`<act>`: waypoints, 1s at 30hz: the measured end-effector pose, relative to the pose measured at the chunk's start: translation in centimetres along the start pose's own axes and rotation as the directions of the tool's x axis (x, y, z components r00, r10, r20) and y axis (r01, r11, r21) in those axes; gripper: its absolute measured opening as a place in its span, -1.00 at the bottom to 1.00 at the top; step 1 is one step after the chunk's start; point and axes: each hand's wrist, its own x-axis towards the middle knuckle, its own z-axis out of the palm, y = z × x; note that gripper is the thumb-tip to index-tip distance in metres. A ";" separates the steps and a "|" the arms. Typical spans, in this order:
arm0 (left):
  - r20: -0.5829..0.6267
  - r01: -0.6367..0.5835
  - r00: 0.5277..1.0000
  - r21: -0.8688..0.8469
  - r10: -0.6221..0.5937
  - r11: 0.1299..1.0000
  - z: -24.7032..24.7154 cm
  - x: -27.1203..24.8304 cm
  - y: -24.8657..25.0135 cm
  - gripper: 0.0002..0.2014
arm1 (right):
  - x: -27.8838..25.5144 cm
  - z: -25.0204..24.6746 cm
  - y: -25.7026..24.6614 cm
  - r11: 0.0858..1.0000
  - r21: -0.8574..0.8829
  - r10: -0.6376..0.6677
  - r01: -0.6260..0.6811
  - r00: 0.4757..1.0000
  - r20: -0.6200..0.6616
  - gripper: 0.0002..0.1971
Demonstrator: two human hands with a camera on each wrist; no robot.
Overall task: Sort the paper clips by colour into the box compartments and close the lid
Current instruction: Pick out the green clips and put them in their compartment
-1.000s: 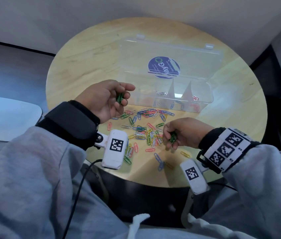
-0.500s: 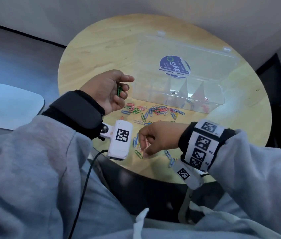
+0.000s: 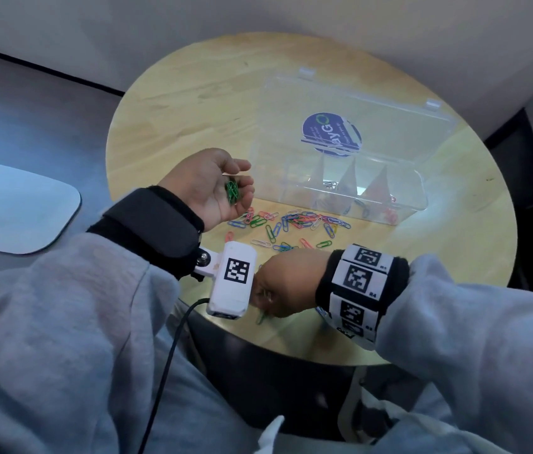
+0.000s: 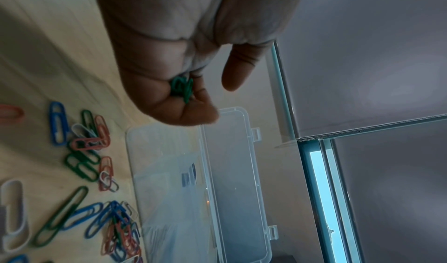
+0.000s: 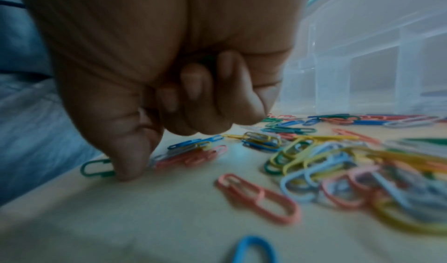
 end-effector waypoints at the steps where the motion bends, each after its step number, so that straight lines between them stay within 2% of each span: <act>1: -0.010 -0.004 1.000 -0.003 0.004 1.000 0.0 0.1 0.0 -0.75 | -0.2 0.1 0.2 0.999 0.044 0.002 -0.002 1.000 0.012 -0.82; 4: -0.025 -0.016 1.000 -0.009 0.015 1.000 0.3 0.5 -0.2 -0.63 | -1.6 -0.4 1.6 0.953 0.292 0.089 -0.074 0.995 -0.041 -0.87; 7: 0.010 -0.020 1.000 0.018 0.020 1.000 1.1 0.6 -0.2 -0.57 | -3.1 -1.5 4.4 0.834 0.527 0.280 -0.160 0.948 -0.155 -0.87; 10: 0.052 -0.026 0.998 0.066 0.022 0.998 2.4 0.7 -0.2 -0.52 | -4.6 -2.3 6.7 0.601 0.776 0.443 -0.192 0.888 -0.123 -0.80; 13: 0.081 -0.033 0.996 0.095 0.026 0.995 3.6 1.1 0.0 -0.48 | -5.6 -2.9 8.3 0.356 0.926 0.497 -0.122 0.864 -0.078 -0.75; 15: 0.092 -0.037 0.995 0.116 0.026 0.993 4.4 1.5 0.0 -0.46 | -6.0 -3.6 9.2 0.235 0.971 0.522 -0.052 0.849 -0.081 -0.73; 17: 0.096 -0.042 0.995 0.140 0.029 0.989 5.1 1.9 0.0 -0.46 | -6.0 -4.3 10.0 0.176 0.984 0.575 -0.006 0.812 -0.098 -0.74; 20: 0.104 -0.047 0.994 0.147 0.031 0.988 6.1 2.5 -0.1 -0.53 | -5.6 -5.4 11.0 0.178 0.984 0.631 -0.006 0.768 -0.109 -0.76; 26: 0.113 -0.055 0.993 0.105 0.043 0.993 7.5 3.7 0.2 -0.63 | -3.6 -6.9 12.1 0.226 0.972 0.644 -0.063 0.759 -0.100 -0.81; 28: 0.126 -0.067 0.990 0.085 0.056 0.994 7.5 4.0 0.4 -0.67 | -3.1 -7.1 12.3 0.143 0.989 0.639 0.041 0.759 -0.124 -0.84; 30: 0.170 -0.076 0.983 0.049 0.067 0.996 7.4 3.9 0.6 -0.64 | -2.8 -7.2 12.2 -0.047 0.975 0.615 0.215 0.776 -0.142 -0.86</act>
